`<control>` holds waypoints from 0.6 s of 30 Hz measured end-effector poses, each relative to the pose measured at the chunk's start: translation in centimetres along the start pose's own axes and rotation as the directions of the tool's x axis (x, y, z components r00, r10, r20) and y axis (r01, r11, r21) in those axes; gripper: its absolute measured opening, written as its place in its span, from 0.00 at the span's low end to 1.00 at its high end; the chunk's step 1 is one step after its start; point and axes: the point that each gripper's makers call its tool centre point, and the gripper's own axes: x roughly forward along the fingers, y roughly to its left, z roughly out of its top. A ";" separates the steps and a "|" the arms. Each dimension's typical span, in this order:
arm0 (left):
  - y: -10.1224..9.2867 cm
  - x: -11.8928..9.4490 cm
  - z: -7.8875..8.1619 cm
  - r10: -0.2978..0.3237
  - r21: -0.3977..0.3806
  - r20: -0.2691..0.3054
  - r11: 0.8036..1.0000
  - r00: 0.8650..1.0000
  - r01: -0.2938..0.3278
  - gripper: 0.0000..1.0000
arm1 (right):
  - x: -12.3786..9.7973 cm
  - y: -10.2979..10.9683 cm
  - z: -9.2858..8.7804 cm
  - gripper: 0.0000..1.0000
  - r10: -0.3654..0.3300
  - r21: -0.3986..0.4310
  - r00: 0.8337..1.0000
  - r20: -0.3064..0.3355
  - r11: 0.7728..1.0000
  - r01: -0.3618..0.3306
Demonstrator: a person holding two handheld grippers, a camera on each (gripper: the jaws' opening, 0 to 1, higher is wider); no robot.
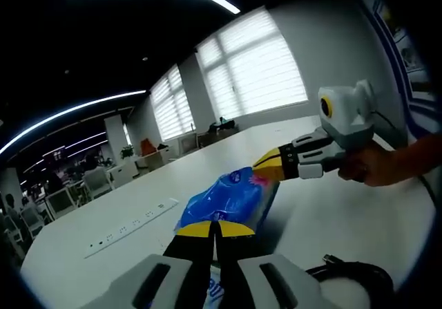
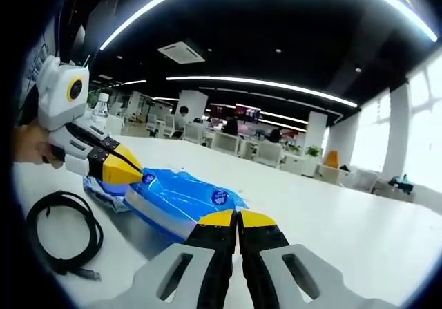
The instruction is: Arrange the tabletop items into an orderly group along one side of the table until the central work area is clear of visible clutter.
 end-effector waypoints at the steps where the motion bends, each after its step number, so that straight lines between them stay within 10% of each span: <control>1: -0.1 -0.1 0.0 -0.003 0.002 -0.002 1.000 1.000 0.003 0.00 | -0.1 0.1 -0.1 0.00 0.002 0.002 1.000 -0.002 1.000 -0.002; 18: -1.4 -1.0 -1.0 -0.025 -0.006 -0.019 1.000 1.000 0.025 0.00 | -1.1 0.7 -1.5 0.00 0.003 0.028 1.000 -0.022 1.000 -0.002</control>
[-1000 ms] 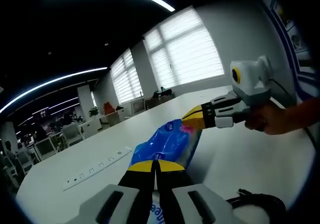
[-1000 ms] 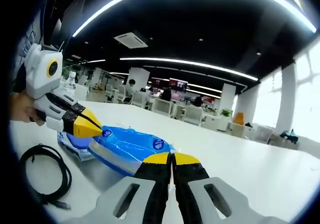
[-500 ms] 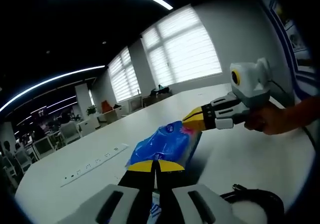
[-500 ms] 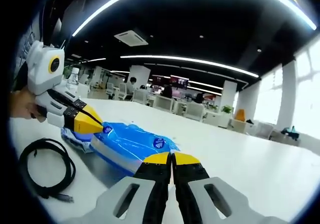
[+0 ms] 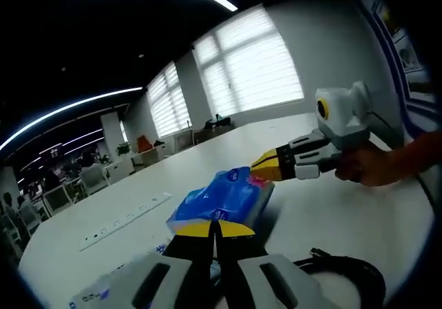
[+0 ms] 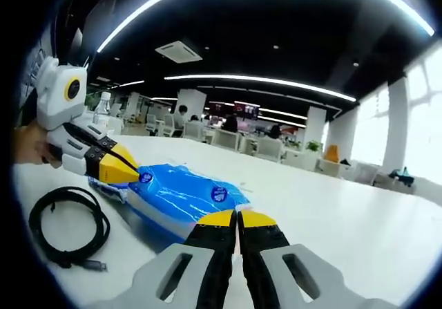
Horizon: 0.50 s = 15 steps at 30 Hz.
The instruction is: Arrange the tabletop items into an orderly group along one side of the table until the central work area is clear of visible clutter.
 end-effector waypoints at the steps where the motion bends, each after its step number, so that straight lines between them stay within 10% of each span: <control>1: -0.1 -0.1 -0.1 -0.002 0.002 0.001 1.000 1.000 0.002 0.00 | -0.1 0.1 -0.1 0.00 0.000 -0.003 1.000 -0.003 1.000 0.000; 15: -0.7 -0.8 -0.9 -0.007 -0.004 -0.017 1.000 1.000 0.007 0.00 | -0.9 0.6 -1.0 0.00 -0.002 0.019 1.000 -0.014 1.000 0.002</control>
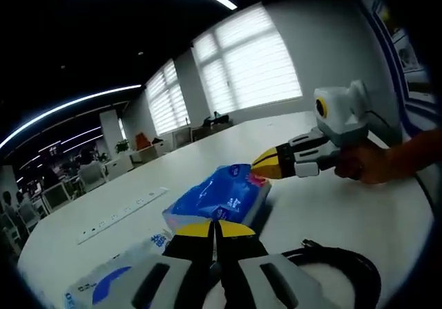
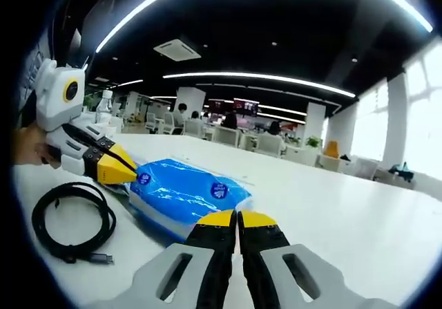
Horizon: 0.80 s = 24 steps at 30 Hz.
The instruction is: Arrange the tabletop items into an orderly group along one side of the table until the central work area is clear of visible clutter.
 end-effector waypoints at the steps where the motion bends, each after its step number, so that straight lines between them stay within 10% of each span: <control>1: -0.1 -0.1 -0.1 -0.004 0.003 -0.003 1.000 1.000 0.004 0.00 | -0.1 0.1 -0.1 0.00 0.000 0.001 1.000 -0.001 1.000 0.000; 24: -0.6 -1.6 -0.2 0.000 0.020 0.000 1.000 1.000 0.000 0.01 | -1.4 0.0 -0.2 0.08 -0.032 0.025 0.999 -0.009 0.999 0.032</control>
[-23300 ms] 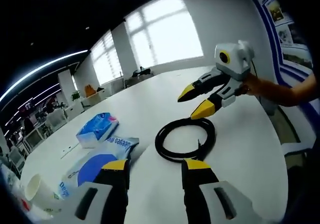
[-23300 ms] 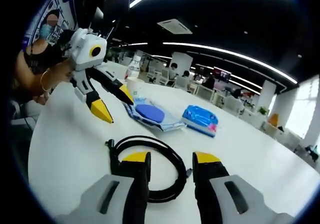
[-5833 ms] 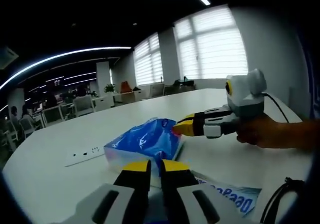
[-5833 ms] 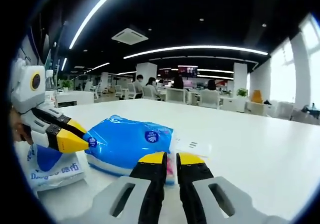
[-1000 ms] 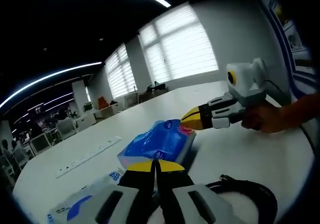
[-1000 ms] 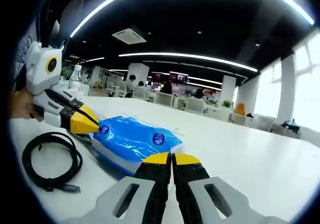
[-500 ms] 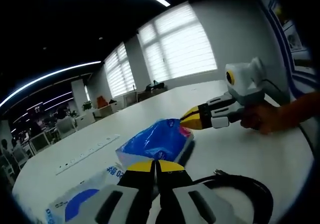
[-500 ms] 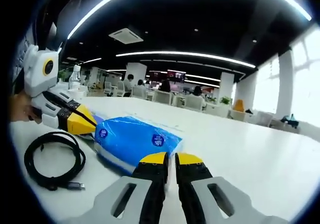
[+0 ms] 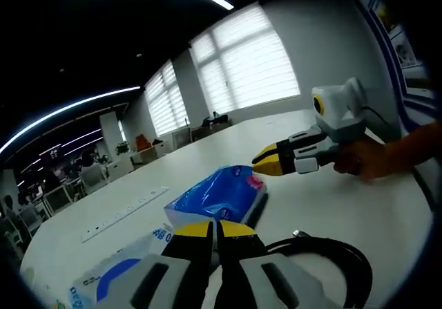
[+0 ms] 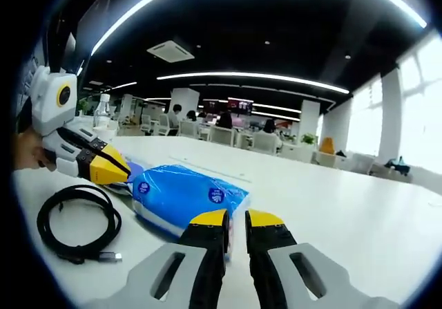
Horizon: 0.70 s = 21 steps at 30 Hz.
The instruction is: Arrange the tabletop items into an orderly group along one side of the table until the central work area is clear of visible clutter.
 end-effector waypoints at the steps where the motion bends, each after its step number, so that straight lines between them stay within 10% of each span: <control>1: 0.0 0.0 0.0 0.001 -0.002 0.001 1.000 1.000 -0.001 0.01 | -0.2 0.1 0.0 0.08 0.000 -0.003 1.000 0.001 1.000 0.000; 21: 0.6 -1.7 0.2 0.034 0.005 0.010 0.999 0.999 -0.034 0.06 | -1.4 1.3 0.2 0.13 0.037 0.006 0.999 -0.007 0.999 -0.037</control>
